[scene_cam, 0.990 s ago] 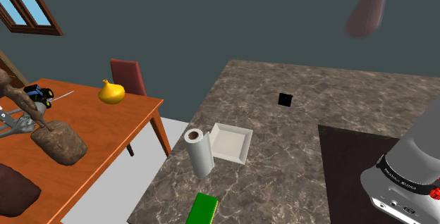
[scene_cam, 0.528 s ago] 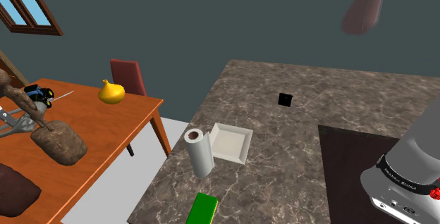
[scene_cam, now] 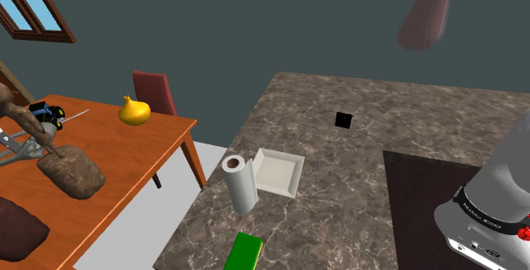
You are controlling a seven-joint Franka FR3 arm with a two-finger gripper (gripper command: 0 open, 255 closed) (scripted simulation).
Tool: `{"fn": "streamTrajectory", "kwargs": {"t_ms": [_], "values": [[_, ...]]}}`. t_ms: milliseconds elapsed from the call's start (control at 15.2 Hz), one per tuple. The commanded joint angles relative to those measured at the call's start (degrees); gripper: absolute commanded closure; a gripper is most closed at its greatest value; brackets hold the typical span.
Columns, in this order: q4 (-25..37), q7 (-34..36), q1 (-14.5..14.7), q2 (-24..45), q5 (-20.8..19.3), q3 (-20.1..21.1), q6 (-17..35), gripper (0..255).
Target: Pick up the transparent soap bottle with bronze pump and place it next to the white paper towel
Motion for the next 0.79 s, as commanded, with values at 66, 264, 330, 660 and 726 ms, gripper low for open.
{"fn": "streamTrajectory", "kwargs": {"t_ms": [66, 264, 330, 660, 726], "values": [[-3.8, 5.8, 1.1, -3.8, -1.0, 4.8, 0.6, 255], [-6.8, 11.2, 1.9, -6.3, -0.9, 9.2, 1.2, 255], [-7.6, 12.9, 2.2, -7.0, -0.8, 10.6, 1.4, 255], [-10.5, 21.2, 3.7, -9.2, 0.4, 17.0, 2.3, 255], [-10.9, 22.8, 3.9, -9.4, 0.8, 18.2, 2.4, 255]]}}
